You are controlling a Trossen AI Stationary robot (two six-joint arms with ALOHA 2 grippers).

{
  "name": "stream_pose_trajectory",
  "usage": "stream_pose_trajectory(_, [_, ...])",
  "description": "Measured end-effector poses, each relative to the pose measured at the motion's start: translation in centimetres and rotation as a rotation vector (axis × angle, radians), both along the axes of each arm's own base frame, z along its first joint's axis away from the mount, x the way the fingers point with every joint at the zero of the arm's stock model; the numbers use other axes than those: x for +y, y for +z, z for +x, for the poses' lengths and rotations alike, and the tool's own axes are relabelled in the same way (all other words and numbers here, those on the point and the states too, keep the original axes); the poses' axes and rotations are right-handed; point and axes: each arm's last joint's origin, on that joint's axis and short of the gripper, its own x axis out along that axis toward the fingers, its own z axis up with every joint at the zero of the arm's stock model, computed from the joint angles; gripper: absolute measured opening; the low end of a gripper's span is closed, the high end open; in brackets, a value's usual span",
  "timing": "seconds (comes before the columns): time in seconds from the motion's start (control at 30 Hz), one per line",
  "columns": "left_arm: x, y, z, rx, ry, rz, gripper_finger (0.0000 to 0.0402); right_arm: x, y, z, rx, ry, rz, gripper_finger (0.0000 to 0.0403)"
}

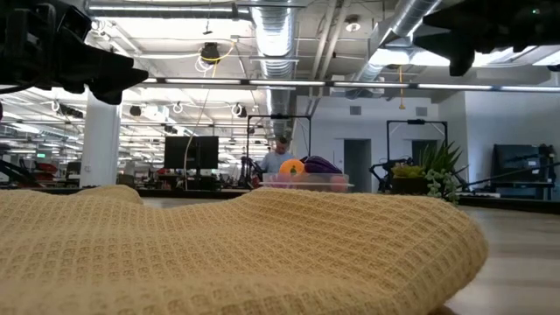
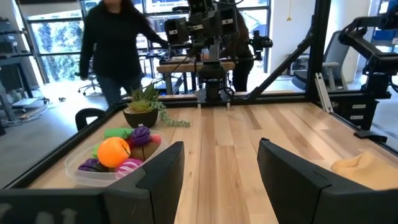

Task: Pick and placing Produce into tupperware
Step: Return to Home Position

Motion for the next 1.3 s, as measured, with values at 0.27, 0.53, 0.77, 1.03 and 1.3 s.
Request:
stream_pose_trajectory(0.27, [0.0, 0.0, 0.0, 0.000, -0.001, -0.010, 0.0195, 0.6, 0.5, -1.7, -0.056, -0.010, -0.071, 0.0256])
stream_pose_trajectory(0.53, [0.0, 0.0, 0.0, 0.001, 0.000, 0.005, 0.0195, 0.9, 0.6, -4.8, -0.137, 0.015, -0.080, 0.0256])
stream_pose_trajectory(0.77, [0.0, 0.0, 0.0, 0.001, -0.001, 0.007, 0.0195, 1.0, 0.5, -4.8, -0.122, 0.024, -0.098, 0.0256])
stream_pose_trajectory(1.03, [0.0, 0.0, 0.0, 0.001, -0.001, 0.007, 0.0195, 1.0, 0.3, -4.6, -0.177, 0.005, -0.097, 0.0256])
stream_pose_trajectory(1.3, [0.0, 0.0, 0.0, 0.001, -0.001, 0.008, 0.0195, 1.0, -3.5, -3.0, -0.417, -0.015, -0.079, 0.0256])
